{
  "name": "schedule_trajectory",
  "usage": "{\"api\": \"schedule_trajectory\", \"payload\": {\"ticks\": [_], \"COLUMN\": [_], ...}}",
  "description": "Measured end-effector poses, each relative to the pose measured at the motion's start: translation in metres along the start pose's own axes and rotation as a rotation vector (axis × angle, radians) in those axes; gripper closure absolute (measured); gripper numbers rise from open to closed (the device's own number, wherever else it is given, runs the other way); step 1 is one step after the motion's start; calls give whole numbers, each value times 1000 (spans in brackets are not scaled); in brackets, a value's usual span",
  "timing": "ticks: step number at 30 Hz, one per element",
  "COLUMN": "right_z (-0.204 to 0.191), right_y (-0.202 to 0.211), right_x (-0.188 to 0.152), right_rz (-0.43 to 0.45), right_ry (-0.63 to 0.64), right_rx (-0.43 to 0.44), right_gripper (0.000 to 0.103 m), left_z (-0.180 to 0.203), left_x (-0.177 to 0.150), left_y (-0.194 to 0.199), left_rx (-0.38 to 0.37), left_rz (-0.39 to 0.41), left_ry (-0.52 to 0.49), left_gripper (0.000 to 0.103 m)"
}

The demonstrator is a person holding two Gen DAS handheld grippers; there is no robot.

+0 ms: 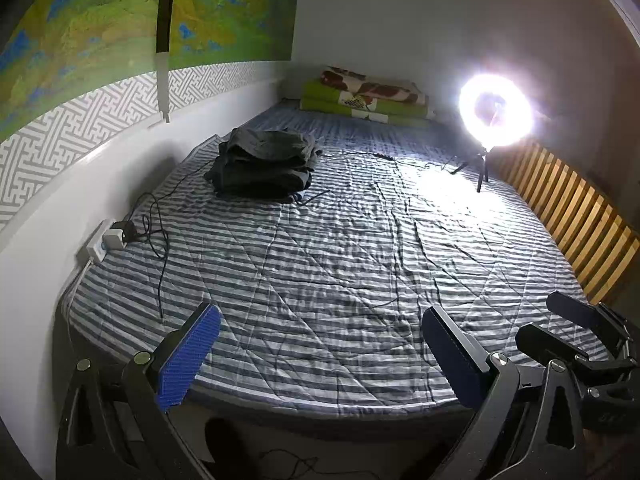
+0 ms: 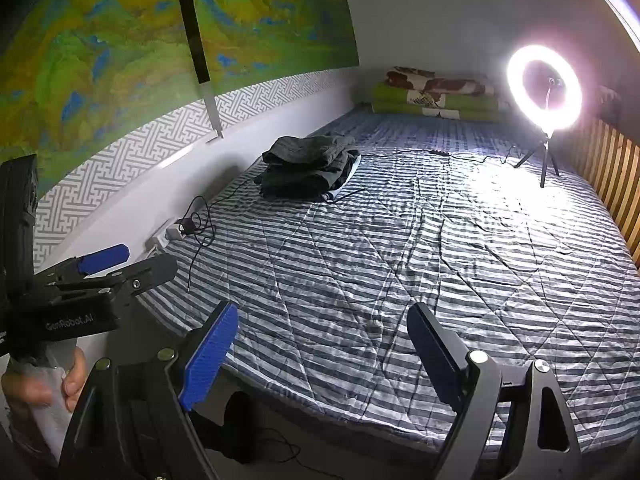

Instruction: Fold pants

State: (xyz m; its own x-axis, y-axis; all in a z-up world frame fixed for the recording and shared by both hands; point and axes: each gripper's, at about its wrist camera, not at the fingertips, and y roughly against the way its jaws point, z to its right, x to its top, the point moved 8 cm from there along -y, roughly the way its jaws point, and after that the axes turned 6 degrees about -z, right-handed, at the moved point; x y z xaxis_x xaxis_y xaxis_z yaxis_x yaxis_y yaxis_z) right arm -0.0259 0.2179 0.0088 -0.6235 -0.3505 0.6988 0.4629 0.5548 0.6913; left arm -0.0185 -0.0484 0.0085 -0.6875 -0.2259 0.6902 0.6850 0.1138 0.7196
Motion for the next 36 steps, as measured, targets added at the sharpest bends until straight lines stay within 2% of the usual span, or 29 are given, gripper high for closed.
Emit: {"api": "schedule_trajectory", "payload": {"ticks": [36], "right_z": [-1], "right_y": [-7], "right_x": [-3], "right_rz": [-7], "right_ry": [-14], "right_rx": [4], "right_gripper": [19], "left_z": [6], "left_x": [1], "left_y": [-4], "left_rx": [22], "left_rz": [-5], "left_ry": [4], "left_gripper": [1]}}
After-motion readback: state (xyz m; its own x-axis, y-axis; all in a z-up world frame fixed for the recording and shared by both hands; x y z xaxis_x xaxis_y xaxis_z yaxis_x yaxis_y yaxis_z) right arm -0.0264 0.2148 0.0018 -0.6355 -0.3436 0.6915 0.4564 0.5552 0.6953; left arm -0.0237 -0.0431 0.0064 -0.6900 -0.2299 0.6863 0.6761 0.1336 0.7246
